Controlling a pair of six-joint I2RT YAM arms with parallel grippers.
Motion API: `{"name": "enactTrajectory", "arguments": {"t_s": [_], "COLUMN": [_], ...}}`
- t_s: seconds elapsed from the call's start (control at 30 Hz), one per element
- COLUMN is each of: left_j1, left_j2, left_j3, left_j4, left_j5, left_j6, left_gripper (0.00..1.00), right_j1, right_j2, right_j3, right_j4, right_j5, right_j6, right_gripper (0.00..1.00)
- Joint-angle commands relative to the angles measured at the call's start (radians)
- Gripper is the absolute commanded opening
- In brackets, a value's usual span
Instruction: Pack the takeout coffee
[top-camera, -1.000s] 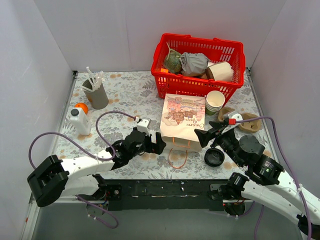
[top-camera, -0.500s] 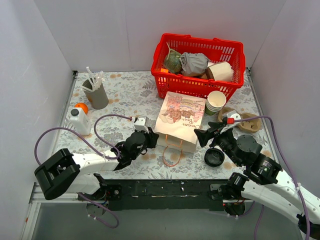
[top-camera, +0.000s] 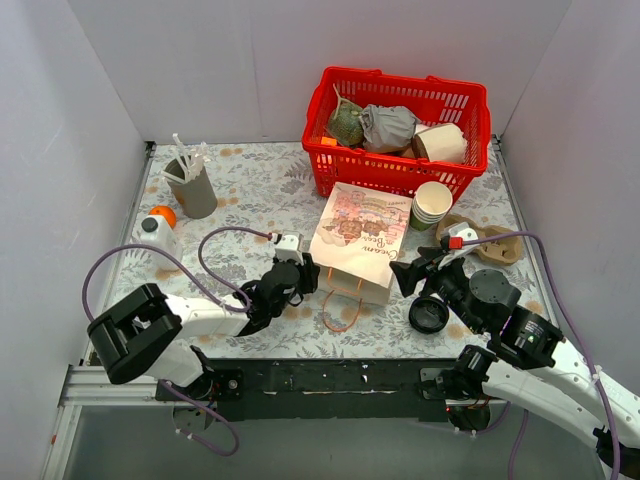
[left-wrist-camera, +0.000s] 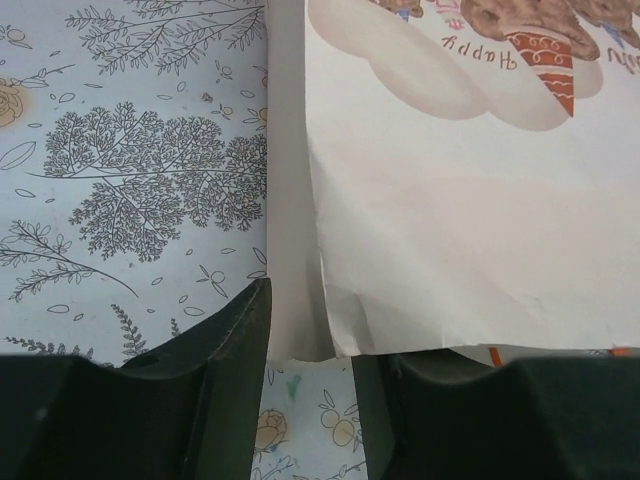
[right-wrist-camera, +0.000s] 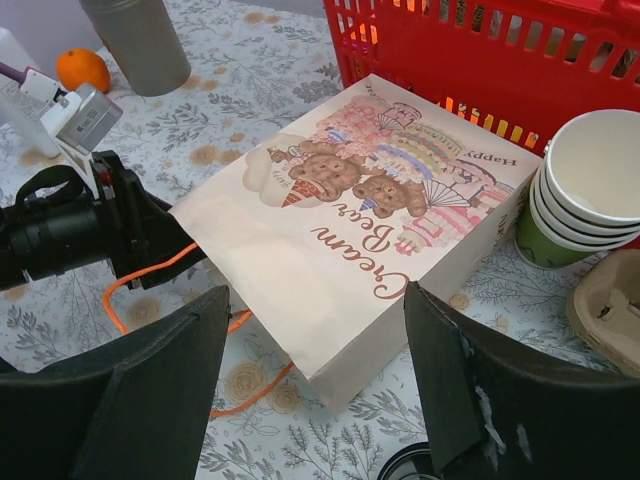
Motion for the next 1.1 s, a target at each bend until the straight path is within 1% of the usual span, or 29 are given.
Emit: {"name": "enactTrajectory", "arguments": {"t_s": [0.0, 0.03, 0.07, 0.13, 0.2, 0.23, 0.27, 0.3, 0.37, 0.4, 0.47, 0.5, 0.57, 0.63, 0.7, 0.77, 0.8, 0.83, 0.9, 1.0, 1.07], "left_j1": [-0.003, -0.003, -0.003, -0.003, -0.003, -0.003, -0.003, -0.003, -0.01, -0.014, -0.017, -0.017, -0.017, -0.021, -0.026, -0.038, -0.041, -0.047, -0.056, -0.081, -0.096], "left_j2": [0.027, 0.028, 0.027, 0.016, -0.012, -0.019, -0.028, -0.039, -0.055, -0.076, -0.091, -0.099, -0.117, -0.122, -0.122, -0.127, -0.13, -0.131, -0.136, -0.148, -0.157], "left_j3": [0.028, 0.031, 0.03, 0.025, 0.051, 0.072, 0.14, 0.168, 0.214, 0.24, 0.269, 0.295, 0.31, 0.349, 0.379, 0.418, 0.428, 0.441, 0.473, 0.51, 0.528], "left_j4": [0.08, 0.091, 0.097, 0.095, 0.05, -0.052, -0.129, -0.261, -0.367, -0.445, -0.533, -0.62, -0.665, -0.747, -0.823, -0.854, -0.88, -0.888, -0.928, -0.971, -0.985], "left_j5": [-0.035, -0.024, -0.021, -0.035, -0.056, -0.073, -0.096, -0.107, -0.13, -0.131, -0.127, -0.13, -0.11, -0.079, -0.066, -0.033, -0.021, 0.009, 0.016, 0.031, 0.04], "left_j6": [0.058, 0.06, 0.065, 0.063, 0.043, 0.036, 0.013, 0.0, -0.043, -0.052, -0.098, -0.127, -0.155, -0.173, -0.198, -0.204, -0.218, -0.219, -0.242, -0.265, -0.273], "left_gripper": [0.3, 0.2, 0.15, 0.0, 0.0, 0.0, 0.0, 0.0, 0.0, 0.0, 0.0, 0.0, 0.0, 0.0, 0.0, 0.0, 0.0, 0.0, 0.0, 0.0, 0.0], "right_j1": [-0.003, -0.003, -0.003, -0.003, -0.003, -0.003, -0.003, -0.003, -0.003, -0.003, -0.003, -0.003, -0.003, -0.003, -0.003, -0.003, -0.003, -0.003, -0.003, -0.003, -0.003], "right_j2": [0.002, 0.005, 0.005, 0.008, 0.01, 0.011, 0.01, 0.016, 0.025, 0.034, 0.044, 0.051, 0.059, 0.068, 0.083, 0.097, 0.111, 0.12, 0.155, 0.22, 0.254], "right_j3": [0.017, 0.017, 0.019, 0.025, 0.031, 0.036, 0.045, 0.05, 0.076, 0.083, 0.111, 0.122, 0.148, 0.183, 0.22, 0.25, 0.263, 0.284, 0.304, 0.355, 0.381], "right_j4": [0.023, 0.023, 0.022, 0.013, 0.003, 0.002, -0.004, -0.004, -0.014, -0.018, -0.033, -0.044, -0.07, -0.096, -0.118, -0.127, -0.13, -0.127, -0.119, -0.153, -0.169], "right_j5": [0.023, 0.022, 0.019, 0.003, -0.029, -0.046, -0.065, -0.111, -0.186, -0.275, -0.352, -0.4, -0.42, -0.443, -0.544, -0.621, -0.717, -0.771, -0.898, -0.999, -1.03], "right_j6": [-0.006, -0.007, -0.01, -0.021, -0.03, -0.038, -0.055, -0.061, -0.076, -0.079, -0.085, -0.086, -0.079, -0.081, -0.095, -0.101, -0.104, -0.11, -0.109, -0.122, -0.139], "right_gripper": [0.77, 0.77, 0.77, 0.77, 0.77, 0.77, 0.77, 0.76, 0.75, 0.75, 0.75, 0.75, 0.75, 0.75, 0.75, 0.75, 0.76, 0.76, 0.76, 0.75, 0.74]}}
